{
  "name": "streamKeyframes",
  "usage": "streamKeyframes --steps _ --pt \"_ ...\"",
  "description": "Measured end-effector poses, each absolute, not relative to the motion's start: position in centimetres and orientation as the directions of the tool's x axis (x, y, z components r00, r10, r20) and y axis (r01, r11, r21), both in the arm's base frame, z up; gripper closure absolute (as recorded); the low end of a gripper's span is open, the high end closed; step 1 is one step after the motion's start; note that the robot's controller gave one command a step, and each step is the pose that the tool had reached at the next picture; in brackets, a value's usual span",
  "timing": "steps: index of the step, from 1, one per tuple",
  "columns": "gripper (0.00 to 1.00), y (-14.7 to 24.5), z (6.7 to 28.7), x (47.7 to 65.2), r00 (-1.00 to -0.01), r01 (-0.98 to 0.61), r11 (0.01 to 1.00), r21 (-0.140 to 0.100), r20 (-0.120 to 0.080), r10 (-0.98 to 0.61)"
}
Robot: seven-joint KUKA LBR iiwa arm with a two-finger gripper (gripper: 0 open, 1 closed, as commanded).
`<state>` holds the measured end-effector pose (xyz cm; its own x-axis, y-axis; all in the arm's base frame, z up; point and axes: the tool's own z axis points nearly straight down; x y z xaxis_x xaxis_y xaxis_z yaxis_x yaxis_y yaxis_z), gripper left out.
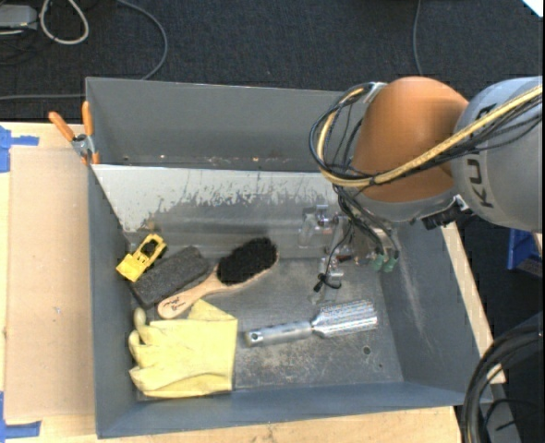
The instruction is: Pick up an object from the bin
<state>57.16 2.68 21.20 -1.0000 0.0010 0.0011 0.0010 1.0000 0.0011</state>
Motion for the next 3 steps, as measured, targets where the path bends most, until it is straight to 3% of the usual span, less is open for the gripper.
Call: streamKeyframes --steps 1,2,3 --pt "0.00 2.7 21.2 57.2 -1.000 0.001 1.000 0.001 0.001 0.001" --pt "0.00 3.5 31.6 59.7 -0.998 -0.062 0.998 0.001 0.001 -0.062" --pt "0.00 5.4 22.8 57.7 -0.999 -0.031 1.000 0.002 0.007 -0.031"
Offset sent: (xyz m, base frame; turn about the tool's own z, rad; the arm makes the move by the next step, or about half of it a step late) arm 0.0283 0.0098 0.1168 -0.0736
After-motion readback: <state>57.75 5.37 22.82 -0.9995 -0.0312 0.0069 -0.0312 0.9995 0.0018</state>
